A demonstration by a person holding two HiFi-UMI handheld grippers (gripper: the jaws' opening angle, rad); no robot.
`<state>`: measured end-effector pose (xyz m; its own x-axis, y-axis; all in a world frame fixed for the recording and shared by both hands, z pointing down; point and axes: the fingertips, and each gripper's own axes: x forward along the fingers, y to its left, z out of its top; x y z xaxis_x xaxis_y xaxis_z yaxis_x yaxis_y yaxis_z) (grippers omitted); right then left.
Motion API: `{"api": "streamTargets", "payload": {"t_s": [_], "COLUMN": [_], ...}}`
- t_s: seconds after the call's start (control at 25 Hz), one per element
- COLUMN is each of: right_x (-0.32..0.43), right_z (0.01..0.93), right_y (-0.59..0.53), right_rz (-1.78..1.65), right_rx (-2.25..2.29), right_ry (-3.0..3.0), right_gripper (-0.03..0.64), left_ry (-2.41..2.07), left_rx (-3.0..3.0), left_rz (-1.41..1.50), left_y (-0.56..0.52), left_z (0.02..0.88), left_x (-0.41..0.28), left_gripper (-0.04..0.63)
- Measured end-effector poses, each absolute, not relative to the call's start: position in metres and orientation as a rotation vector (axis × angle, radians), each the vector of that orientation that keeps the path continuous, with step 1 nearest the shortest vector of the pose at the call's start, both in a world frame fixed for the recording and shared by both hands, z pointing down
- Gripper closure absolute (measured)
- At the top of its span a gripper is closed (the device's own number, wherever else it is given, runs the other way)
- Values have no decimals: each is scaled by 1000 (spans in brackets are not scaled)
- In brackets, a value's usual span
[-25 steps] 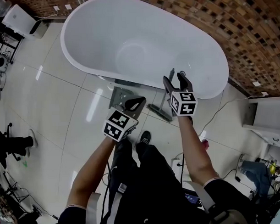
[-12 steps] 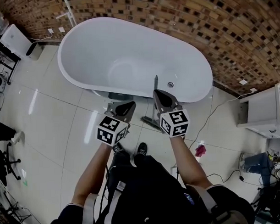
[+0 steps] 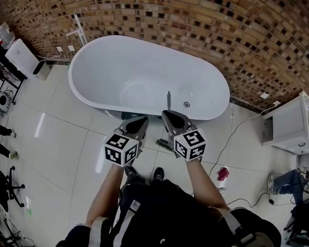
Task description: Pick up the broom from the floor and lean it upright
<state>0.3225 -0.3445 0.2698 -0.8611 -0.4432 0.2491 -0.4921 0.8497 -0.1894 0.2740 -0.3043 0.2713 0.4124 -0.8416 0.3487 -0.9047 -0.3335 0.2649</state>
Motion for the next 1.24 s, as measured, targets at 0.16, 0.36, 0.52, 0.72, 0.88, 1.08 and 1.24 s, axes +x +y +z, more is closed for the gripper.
{"api": "streamTargets", "payload": {"t_s": [0.16,0.36,0.52,0.72,0.88,1.08,1.24], "right_x": [320,317,316,316,317,318,322], "right_z": [259,246,233,225,217,212,213], "right_y": [-340,-339,-342,-341,-341,-342,-341], "right_rz": [362,337,316,300,290,281,288], "right_rx": [700,669,658,641,636,630,623], "right_ry": [-2858,-2878,-2901,-2922,-2933,-2946,-2948], "right_gripper": [614,614,614,614,614,614,614], "left_ry": [-1506,-1525,-1537,-1547,-1549,-1549,-1552], "left_rx": [2270,2282,2299,2310,2318,2324,2321], "left_rz": [199,189,177,169,162,156,157], "left_y": [-302,-301,-305,-306,-307,-309,-309], "left_z": [262,251,239,233,227,224,225], "left_x": [274,272,271,272,274,276,278], "left_gripper": [594,594,594,594,594,594,594]}}
